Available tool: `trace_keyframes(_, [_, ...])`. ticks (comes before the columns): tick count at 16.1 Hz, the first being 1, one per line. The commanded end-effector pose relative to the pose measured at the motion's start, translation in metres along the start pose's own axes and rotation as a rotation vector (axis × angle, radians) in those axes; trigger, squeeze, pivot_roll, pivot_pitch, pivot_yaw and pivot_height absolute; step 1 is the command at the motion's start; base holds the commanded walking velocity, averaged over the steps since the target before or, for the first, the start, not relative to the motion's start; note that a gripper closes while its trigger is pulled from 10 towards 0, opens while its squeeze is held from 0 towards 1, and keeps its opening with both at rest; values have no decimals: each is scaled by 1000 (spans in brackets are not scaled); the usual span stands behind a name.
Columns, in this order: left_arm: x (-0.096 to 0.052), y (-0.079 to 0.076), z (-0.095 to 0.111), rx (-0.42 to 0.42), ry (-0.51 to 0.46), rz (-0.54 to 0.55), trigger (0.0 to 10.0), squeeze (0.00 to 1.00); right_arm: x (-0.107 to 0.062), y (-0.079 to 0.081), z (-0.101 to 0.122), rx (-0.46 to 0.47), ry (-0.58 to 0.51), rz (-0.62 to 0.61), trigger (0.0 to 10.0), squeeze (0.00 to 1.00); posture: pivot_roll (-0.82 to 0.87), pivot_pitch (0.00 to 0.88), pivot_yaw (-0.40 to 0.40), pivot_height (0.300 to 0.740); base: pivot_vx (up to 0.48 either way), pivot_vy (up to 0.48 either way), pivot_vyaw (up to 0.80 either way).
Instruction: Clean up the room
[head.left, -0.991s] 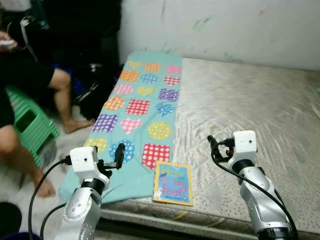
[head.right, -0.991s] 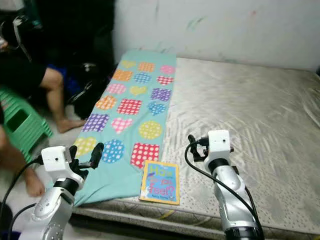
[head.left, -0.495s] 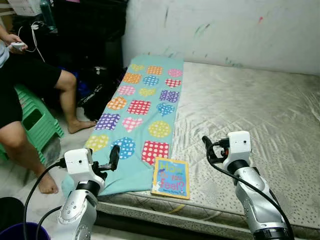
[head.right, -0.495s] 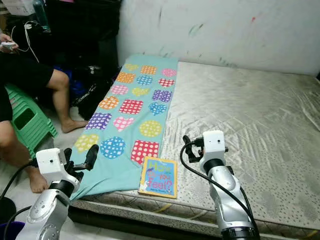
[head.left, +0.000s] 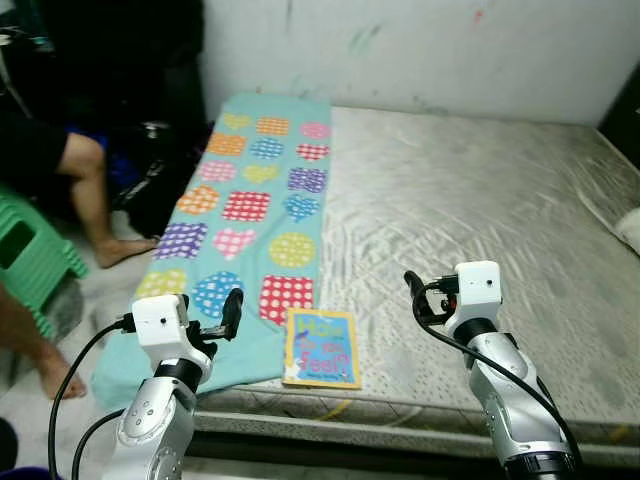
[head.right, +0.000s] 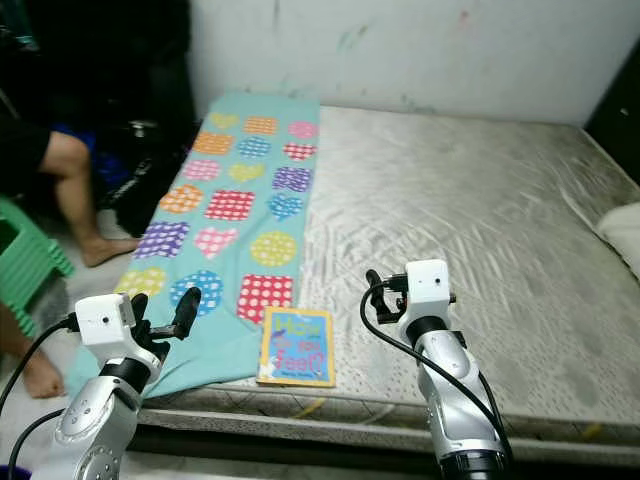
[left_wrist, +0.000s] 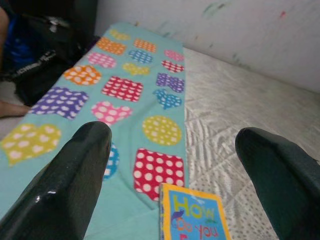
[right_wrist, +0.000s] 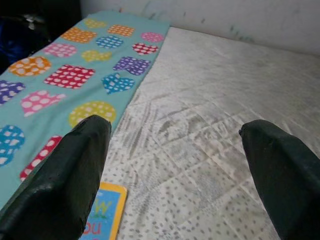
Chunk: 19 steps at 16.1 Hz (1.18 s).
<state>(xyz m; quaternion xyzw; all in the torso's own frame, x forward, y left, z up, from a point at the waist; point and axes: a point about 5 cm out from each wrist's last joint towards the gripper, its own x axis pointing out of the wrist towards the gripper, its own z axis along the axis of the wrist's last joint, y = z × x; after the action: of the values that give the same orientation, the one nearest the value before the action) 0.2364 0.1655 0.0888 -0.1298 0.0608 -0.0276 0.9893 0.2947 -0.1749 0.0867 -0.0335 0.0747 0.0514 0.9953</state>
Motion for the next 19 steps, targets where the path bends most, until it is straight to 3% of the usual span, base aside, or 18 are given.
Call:
trace_keyframes(1, [3,-2,3,0,-11,-19,10000,0,2,-4,3,-6,-7,-17,10000,0,-55,0,-38,740,322,0,0])
trace_keyframes(7, [0,-4,2,-6,-11,-20,10000,0,2,2,6,11,-20,-12,10000,0,-52,0,-35,740,403,0,0])
trace_keyframes(13, [0,-3,1,5,-2,-10,10000,0,4,-3,7,1,-23,-22,10000,0,-50,0,-38,740,371,0,0])
trace_keyframes(19, [1,-5,1,-23,-7,-10,10000,0,2,-11,6,-5,-14,-44,10000,0,-53,0,-39,740,0,0,0])
